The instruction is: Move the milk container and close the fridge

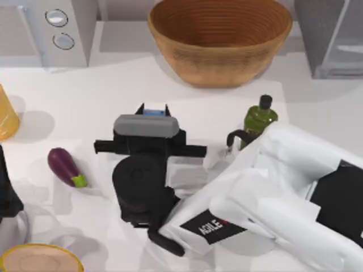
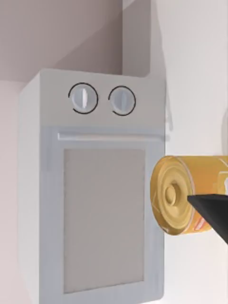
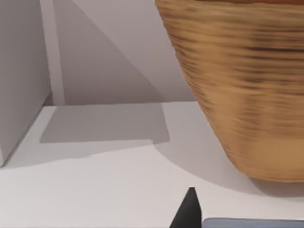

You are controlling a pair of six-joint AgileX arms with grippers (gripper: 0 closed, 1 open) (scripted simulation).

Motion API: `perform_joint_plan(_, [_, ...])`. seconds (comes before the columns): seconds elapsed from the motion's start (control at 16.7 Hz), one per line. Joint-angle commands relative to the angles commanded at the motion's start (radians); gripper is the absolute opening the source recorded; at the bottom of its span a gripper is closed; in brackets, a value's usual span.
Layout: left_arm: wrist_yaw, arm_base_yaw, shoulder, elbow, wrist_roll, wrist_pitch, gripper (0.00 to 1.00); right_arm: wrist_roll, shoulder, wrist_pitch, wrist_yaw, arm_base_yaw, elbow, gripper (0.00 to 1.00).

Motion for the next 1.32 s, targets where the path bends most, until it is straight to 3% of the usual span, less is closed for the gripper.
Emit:
perform_joint_plan(0.42, [0.000, 0.000, 0.000, 0.000, 0.000, 0.000, 1.00, 0.003, -0.008, -0.003, -0.016, 0.000, -0.005, 0.00])
perform_joint_plan(0.6, [0.000, 0.000, 0.000, 0.000, 0.000, 0.000, 1.00, -0.001, -0.101, 0.014, -0.080, -0.033, -0.024, 0.00])
perform_joint_plan(0.96, [0.000, 0.000, 0.000, 0.000, 0.000, 0.000, 1.00, -0.001, -0.444, 0.037, -0.356, -0.210, -0.175, 0.00])
perform_joint_plan(1.32, [0.000, 0.000, 0.000, 0.000, 0.000, 0.000, 1.00, 0.010, -0.737, 0.015, -0.689, -0.516, -0.473, 0.00])
